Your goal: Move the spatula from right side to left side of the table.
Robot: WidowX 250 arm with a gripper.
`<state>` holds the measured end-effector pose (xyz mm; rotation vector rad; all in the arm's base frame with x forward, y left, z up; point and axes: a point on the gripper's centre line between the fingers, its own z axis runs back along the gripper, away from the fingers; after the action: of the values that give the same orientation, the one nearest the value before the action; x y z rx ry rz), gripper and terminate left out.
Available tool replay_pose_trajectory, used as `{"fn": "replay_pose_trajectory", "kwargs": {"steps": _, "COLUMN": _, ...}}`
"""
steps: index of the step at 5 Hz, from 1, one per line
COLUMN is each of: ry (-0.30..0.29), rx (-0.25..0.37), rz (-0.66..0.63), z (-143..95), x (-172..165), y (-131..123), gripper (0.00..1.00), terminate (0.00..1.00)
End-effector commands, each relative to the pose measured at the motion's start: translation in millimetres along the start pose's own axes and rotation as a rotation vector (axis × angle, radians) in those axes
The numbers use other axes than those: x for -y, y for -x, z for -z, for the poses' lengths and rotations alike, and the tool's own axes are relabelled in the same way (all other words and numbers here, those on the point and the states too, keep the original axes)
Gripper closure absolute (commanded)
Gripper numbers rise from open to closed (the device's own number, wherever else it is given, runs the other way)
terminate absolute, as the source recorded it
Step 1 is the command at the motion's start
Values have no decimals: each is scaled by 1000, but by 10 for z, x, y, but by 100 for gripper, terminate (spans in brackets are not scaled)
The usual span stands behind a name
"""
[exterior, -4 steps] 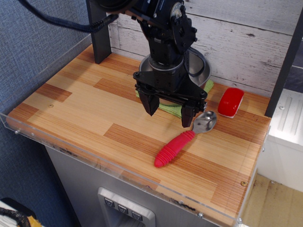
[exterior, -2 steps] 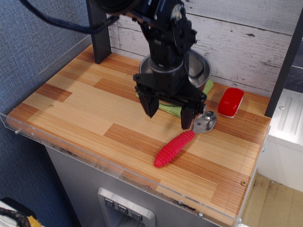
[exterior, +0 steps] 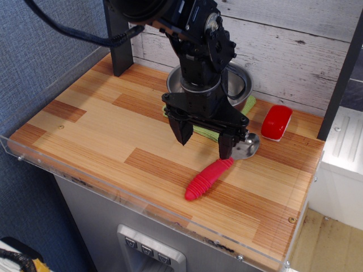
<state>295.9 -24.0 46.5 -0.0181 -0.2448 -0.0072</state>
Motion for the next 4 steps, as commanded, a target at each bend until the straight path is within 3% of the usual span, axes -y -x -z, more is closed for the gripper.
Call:
{"fn": "replay_pose_trajectory", "kwargs": {"steps": 1, "ry": 56, "rx": -28, "rz": 142, "z": 129, "x": 336, "y": 9, "gripper": 0, "terminate": 0}}
{"fn": "replay_pose_trajectory", "kwargs": {"steps": 3, "ry": 47, "rx": -60, "rz": 189, "z": 217, "x": 317, "y": 39, "gripper": 0, "terminate": 0}}
{"fn": "replay_pose_trajectory", "kwargs": {"steps": 4, "ry": 38, "rx": -79, "rz": 181, "z": 256, "x": 301, "y": 47, "gripper": 100, "terminate": 0}}
